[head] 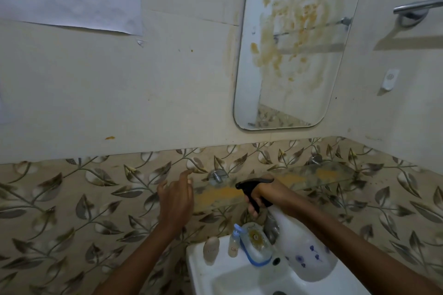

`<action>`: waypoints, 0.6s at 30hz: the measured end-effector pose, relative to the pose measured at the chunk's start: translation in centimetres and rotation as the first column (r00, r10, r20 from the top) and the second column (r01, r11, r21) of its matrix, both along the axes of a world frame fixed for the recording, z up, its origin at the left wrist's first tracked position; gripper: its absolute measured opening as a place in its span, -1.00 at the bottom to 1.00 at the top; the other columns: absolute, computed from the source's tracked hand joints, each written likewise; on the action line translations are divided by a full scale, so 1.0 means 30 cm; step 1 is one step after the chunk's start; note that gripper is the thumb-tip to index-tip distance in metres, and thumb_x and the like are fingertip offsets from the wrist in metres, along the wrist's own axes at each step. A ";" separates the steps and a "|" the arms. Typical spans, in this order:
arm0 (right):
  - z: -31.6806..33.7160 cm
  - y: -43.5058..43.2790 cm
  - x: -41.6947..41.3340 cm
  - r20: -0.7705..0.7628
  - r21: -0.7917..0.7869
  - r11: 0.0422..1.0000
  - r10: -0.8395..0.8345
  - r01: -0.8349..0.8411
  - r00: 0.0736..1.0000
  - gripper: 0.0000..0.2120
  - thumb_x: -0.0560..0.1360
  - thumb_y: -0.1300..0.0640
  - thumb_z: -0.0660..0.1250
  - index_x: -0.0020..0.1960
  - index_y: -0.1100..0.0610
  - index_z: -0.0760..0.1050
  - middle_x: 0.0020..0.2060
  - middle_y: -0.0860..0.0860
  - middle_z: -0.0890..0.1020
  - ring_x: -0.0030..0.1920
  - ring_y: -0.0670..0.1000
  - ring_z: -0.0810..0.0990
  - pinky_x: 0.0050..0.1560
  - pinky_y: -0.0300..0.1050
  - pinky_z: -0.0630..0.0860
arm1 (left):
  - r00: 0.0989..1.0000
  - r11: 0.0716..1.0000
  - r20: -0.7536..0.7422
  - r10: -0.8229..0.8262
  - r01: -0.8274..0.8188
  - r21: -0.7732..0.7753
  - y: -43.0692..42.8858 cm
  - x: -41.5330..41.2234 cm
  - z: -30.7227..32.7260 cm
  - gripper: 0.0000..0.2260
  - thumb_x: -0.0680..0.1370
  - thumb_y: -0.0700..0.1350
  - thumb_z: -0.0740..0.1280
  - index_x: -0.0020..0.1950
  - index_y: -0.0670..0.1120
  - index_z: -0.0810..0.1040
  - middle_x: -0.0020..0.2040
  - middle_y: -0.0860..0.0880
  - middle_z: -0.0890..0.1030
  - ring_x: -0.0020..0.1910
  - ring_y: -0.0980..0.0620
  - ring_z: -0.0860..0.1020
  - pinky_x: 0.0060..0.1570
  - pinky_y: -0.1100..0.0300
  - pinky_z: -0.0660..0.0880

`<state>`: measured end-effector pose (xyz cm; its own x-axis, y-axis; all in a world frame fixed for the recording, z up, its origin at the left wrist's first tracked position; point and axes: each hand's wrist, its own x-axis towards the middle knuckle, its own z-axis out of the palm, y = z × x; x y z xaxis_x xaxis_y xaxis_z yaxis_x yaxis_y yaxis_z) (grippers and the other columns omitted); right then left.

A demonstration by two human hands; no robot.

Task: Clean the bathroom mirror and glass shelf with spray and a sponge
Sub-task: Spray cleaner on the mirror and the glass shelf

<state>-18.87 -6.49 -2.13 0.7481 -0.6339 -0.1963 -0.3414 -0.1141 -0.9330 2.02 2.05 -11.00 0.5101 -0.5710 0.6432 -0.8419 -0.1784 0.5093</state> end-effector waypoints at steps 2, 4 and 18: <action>0.012 0.026 0.005 -0.020 -0.018 0.998 0.053 -0.053 0.998 -0.55 0.31 0.55 0.04 -0.30 0.13 0.58 -0.52 0.06 0.60 -0.53 0.03 0.56 -0.49 -0.25 0.46 | 1.000 1.000 0.007 -0.002 0.002 -0.002 -0.003 0.002 -0.002 -0.50 0.55 0.03 -0.17 0.23 -0.08 0.47 -0.42 0.05 0.53 -0.33 -0.05 0.55 0.20 -0.11 0.27; 0.005 0.036 0.005 -0.033 -0.023 0.998 0.059 -0.059 0.998 -0.57 0.33 0.54 0.04 -0.30 0.14 0.57 -0.56 0.03 0.60 -0.55 -0.01 0.56 -0.52 -0.29 0.44 | 1.000 1.000 0.008 0.000 0.000 0.006 -0.003 0.009 -0.006 -0.50 0.55 0.04 -0.17 0.24 -0.07 0.46 -0.41 0.05 0.54 -0.31 -0.04 0.56 0.21 -0.12 0.26; -0.075 -0.336 -0.362 0.038 -0.024 0.758 -0.651 0.652 0.758 -0.56 0.40 0.51 0.03 0.22 0.37 0.45 -0.38 0.23 0.48 -0.50 0.13 0.47 -0.61 -0.18 0.44 | 1.000 1.000 0.024 -0.007 0.007 0.008 -0.009 0.006 -0.006 -0.51 0.55 0.04 -0.17 0.21 -0.06 0.47 -0.44 0.06 0.53 -0.31 -0.01 0.56 0.26 -0.16 0.23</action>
